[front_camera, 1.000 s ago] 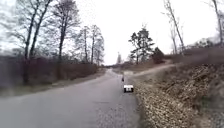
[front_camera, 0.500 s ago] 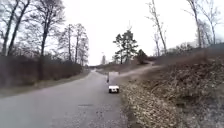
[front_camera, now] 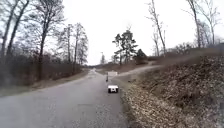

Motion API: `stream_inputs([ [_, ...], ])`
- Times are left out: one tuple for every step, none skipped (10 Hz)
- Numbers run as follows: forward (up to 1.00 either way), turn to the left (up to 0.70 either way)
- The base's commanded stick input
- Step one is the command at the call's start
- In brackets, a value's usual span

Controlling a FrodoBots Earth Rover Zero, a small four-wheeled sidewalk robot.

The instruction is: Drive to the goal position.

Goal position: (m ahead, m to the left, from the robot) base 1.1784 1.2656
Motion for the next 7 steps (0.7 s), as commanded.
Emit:
stream_inputs([
  [0.0,-0.01],
  [0.0,0.0],
  [0.0,0.0],
  [0.0,0.0],
  [0.0,0.0],
  [0.0,0.0],
  [-0.03,0.0],
])
